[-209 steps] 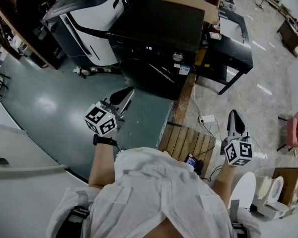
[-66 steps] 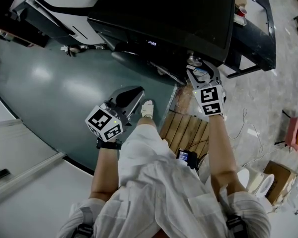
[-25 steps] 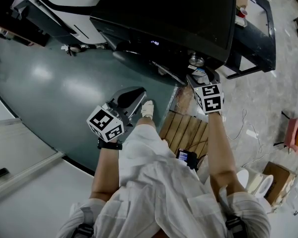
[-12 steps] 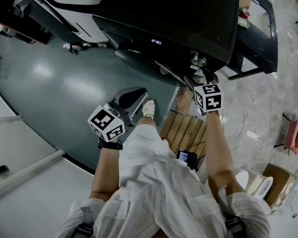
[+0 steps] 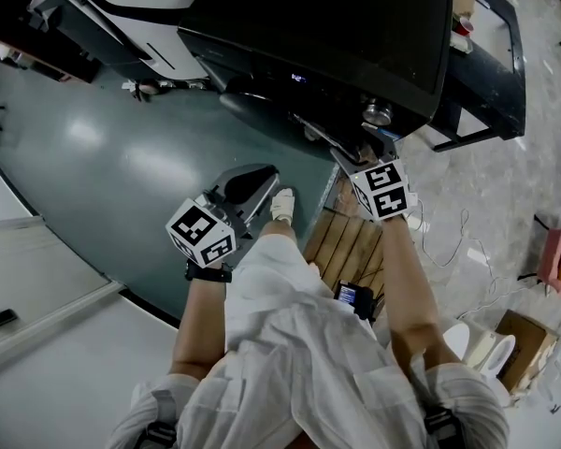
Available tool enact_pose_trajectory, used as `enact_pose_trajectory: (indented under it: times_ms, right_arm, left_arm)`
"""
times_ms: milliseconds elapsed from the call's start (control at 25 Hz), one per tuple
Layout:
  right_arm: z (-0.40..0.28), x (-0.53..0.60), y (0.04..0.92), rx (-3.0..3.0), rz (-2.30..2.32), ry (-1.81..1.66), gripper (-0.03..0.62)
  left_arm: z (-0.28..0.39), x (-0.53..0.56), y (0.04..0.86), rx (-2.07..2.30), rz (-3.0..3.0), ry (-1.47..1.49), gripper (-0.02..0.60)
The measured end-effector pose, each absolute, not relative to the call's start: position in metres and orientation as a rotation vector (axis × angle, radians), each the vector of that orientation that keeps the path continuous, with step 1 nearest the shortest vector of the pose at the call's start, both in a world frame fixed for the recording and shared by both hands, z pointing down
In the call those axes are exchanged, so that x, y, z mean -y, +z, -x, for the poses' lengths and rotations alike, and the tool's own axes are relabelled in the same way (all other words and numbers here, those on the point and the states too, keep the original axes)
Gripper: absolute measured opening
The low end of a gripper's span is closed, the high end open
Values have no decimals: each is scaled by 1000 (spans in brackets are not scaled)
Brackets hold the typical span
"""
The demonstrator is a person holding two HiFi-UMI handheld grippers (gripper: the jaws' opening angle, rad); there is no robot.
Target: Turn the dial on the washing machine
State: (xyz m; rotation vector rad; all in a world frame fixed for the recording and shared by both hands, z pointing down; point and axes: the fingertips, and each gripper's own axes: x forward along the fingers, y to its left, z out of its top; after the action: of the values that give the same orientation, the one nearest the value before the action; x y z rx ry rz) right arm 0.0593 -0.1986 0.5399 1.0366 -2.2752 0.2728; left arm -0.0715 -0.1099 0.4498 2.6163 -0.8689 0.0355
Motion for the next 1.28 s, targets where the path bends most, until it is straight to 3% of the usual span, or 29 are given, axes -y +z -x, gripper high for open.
enact_pose_trajectory:
  times_ms: [360,480,600,1280]
  right_arm:
    - [-70,219,461,2353,-1172,55,266]
    - [-76,213,439,2390,-1241,11,190]
    - [-87,197,425,2430,-1294,7,2]
    - [-185,71,389,2368,-1628,174,0]
  left_arm:
    - [66,110,446,862,-2629,23,15]
    - [67,111,442,872,-2635,18,15]
    - [67,111,436,887,-2644,12,15]
    - [90,73,383,1065,-2656,-86,15]
